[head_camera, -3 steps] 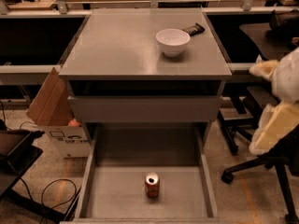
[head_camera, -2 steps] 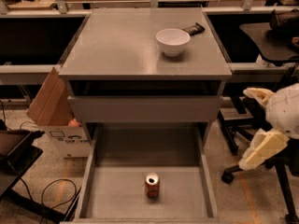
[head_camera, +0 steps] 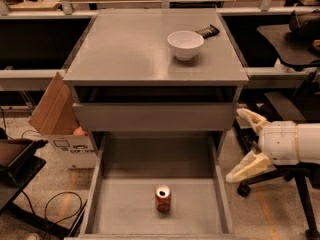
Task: Pick coke can from middle drawer and place on counter
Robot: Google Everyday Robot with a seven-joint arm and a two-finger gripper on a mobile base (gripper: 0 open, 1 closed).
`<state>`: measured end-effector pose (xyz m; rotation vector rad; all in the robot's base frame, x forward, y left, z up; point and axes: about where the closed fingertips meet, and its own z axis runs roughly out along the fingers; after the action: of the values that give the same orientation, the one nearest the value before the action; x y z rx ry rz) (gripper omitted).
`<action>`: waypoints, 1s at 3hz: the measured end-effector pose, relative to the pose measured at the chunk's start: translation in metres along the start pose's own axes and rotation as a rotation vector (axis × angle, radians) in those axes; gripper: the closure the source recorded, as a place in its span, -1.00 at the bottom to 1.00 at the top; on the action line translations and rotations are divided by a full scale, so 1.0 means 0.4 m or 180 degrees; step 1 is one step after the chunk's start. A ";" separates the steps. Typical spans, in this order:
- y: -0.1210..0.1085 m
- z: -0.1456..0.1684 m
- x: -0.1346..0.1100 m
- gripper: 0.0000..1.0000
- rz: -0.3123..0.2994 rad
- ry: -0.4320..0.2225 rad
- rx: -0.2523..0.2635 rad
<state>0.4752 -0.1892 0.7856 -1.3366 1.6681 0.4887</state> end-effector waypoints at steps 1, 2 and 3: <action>0.005 0.027 0.021 -1.00 -0.0018 -0.0111 -0.0049; 0.017 0.065 0.038 -1.00 0.0045 -0.0226 -0.0077; 0.083 0.231 0.097 -1.00 0.0116 -0.0420 -0.0243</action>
Offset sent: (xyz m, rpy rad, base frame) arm 0.0066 0.0220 -0.0472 0.1282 0.0108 0.0274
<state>0.4822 -0.1290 0.6994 -1.3020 1.5811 0.6538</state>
